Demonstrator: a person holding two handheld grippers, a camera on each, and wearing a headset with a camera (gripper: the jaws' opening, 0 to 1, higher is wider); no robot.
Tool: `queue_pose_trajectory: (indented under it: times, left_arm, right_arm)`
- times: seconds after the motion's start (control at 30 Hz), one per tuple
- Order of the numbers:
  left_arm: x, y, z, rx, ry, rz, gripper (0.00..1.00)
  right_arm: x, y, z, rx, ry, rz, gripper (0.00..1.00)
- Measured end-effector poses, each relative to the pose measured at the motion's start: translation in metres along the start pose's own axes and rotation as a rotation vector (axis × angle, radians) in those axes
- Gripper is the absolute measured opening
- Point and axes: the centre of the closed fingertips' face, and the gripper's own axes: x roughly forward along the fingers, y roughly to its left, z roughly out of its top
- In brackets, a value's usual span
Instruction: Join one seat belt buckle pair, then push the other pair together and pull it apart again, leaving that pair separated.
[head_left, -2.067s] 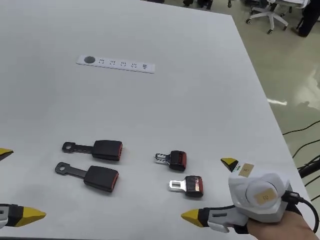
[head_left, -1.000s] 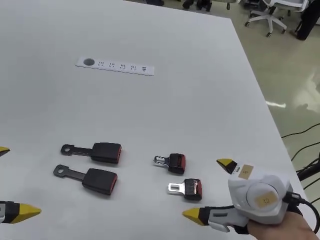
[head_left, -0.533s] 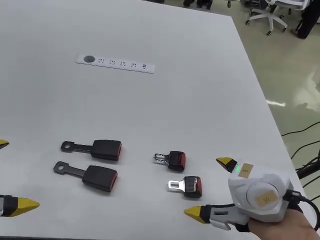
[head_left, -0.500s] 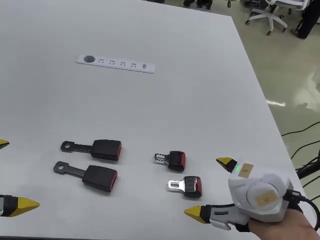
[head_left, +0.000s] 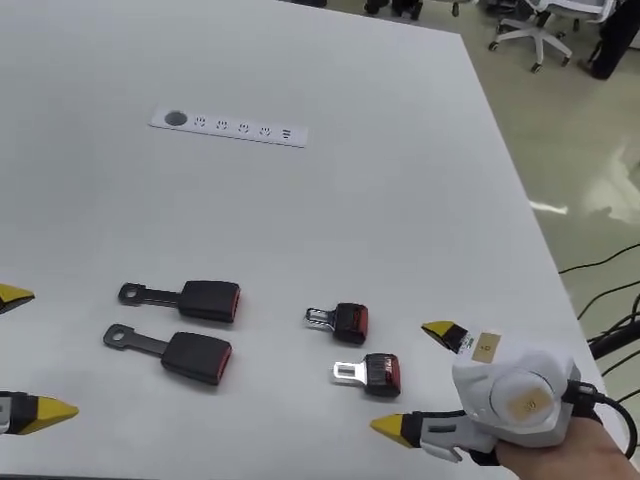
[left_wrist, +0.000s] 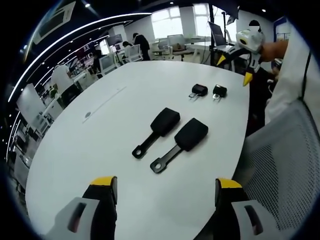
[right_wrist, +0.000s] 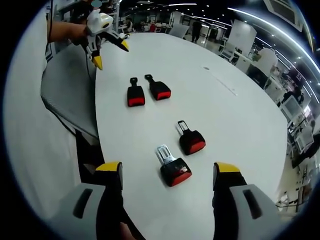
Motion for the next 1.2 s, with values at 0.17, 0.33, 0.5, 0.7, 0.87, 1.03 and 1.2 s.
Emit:
queue_pose_trajectory:
  times: [0.17,0.33,0.5,0.7,0.87,1.03,1.2]
  left_arm:
    - [0.015,-0.014,0.008,0.067,0.013,-0.070,0.81]
    - [0.031,-0.023,0.017,0.122,0.019,-0.129,0.71]
    - [0.046,-0.026,0.025,0.166,0.031,-0.170,0.64]
    - [0.061,-0.042,0.035,0.254,0.052,-0.277,0.59]
    - [0.075,-0.051,0.033,0.310,0.106,-0.328,0.54]
    - [0.087,-0.059,0.036,0.358,0.102,-0.383,0.50]
    - [0.095,-0.059,0.038,0.405,0.105,-0.397,0.45]
  right_arm:
    - [0.001,-0.001,0.002,-0.039,0.003,0.027,0.68]
    - [0.006,-0.004,-0.001,-0.062,0.026,0.049,0.65]
    - [0.011,-0.004,-0.001,-0.063,0.052,0.073,0.59]
    - [0.023,-0.003,-0.011,-0.115,0.095,0.108,0.54]
    - [0.033,-0.003,-0.022,-0.149,0.149,0.142,0.49]
    - [0.046,-0.008,-0.030,-0.161,0.171,0.183,0.47]
    - [0.051,-0.009,-0.038,-0.157,0.202,0.225,0.45]
